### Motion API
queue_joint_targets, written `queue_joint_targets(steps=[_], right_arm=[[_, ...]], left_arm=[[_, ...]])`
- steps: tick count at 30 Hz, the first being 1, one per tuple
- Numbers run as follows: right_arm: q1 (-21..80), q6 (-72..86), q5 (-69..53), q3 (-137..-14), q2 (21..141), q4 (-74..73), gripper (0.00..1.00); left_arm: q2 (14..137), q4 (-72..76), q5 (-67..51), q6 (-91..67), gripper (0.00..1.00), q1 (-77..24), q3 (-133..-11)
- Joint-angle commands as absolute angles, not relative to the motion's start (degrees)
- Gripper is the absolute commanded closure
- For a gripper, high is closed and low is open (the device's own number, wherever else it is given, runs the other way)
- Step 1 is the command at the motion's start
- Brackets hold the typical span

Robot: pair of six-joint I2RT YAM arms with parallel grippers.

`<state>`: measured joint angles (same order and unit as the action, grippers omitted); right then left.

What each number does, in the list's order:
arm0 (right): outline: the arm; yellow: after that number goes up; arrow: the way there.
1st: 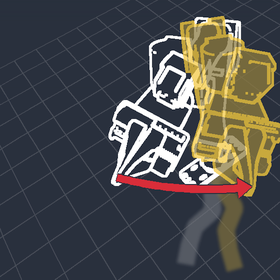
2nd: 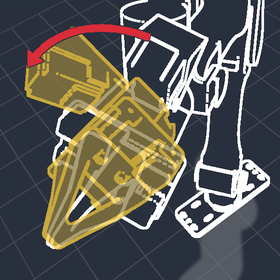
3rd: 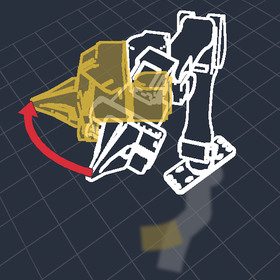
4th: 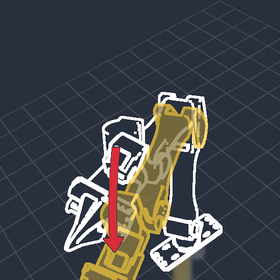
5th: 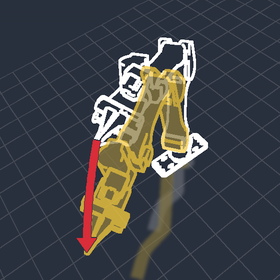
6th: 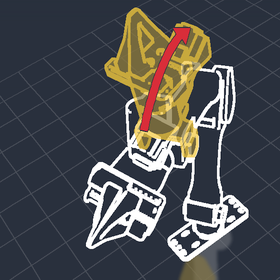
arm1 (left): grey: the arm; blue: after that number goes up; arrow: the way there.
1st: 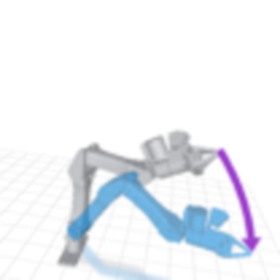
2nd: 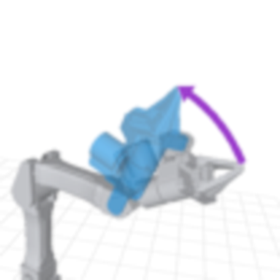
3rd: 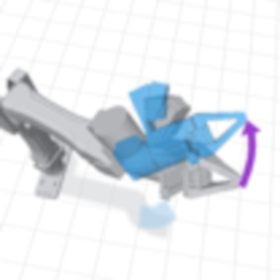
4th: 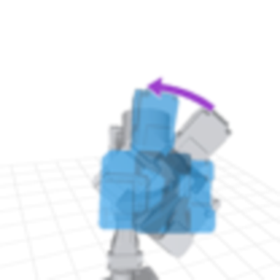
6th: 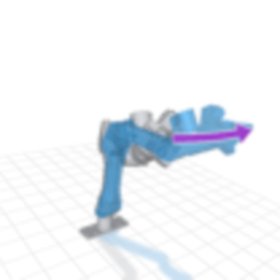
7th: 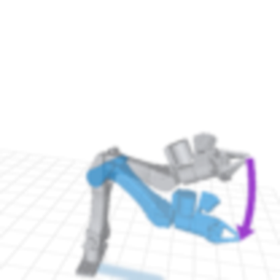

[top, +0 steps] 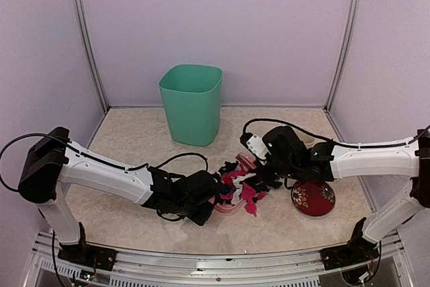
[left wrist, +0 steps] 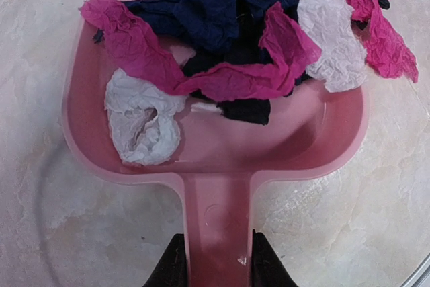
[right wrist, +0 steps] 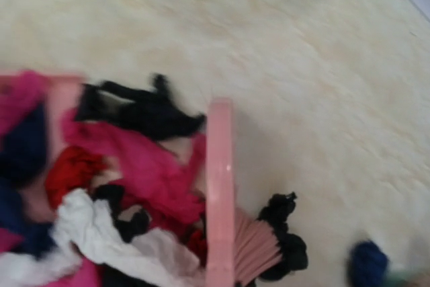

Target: Sweep away the paper scraps from the table

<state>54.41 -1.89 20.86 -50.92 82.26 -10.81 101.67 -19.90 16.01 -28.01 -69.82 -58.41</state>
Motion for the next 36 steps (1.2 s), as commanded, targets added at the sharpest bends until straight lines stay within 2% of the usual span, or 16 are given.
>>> queue_joint_targets(steps=[1, 11, 19, 36], right_arm=[[56.41, -1.93, 12.15, -50.27, 83.26, -8.4, 1.0], [57.31, -3.25, 2.3, -50.87, 78.96, -9.11, 1.0], [57.37, -2.48, 17.27, -52.88, 76.99, -13.03, 1.0], [57.03, -0.69, 34.38, -51.6, 69.84, -10.37, 1.0]], left_arm=[[104.12, -19.96, 12.14, -26.67, 1.0, -69.22, -58.68], [103.81, -15.55, 13.45, -26.78, 1.0, -67.91, -56.56], [100.56, -10.21, 16.49, -26.85, 1.0, -68.21, -53.49], [89.06, -9.34, 25.63, -25.69, 1.0, -69.77, -52.16]])
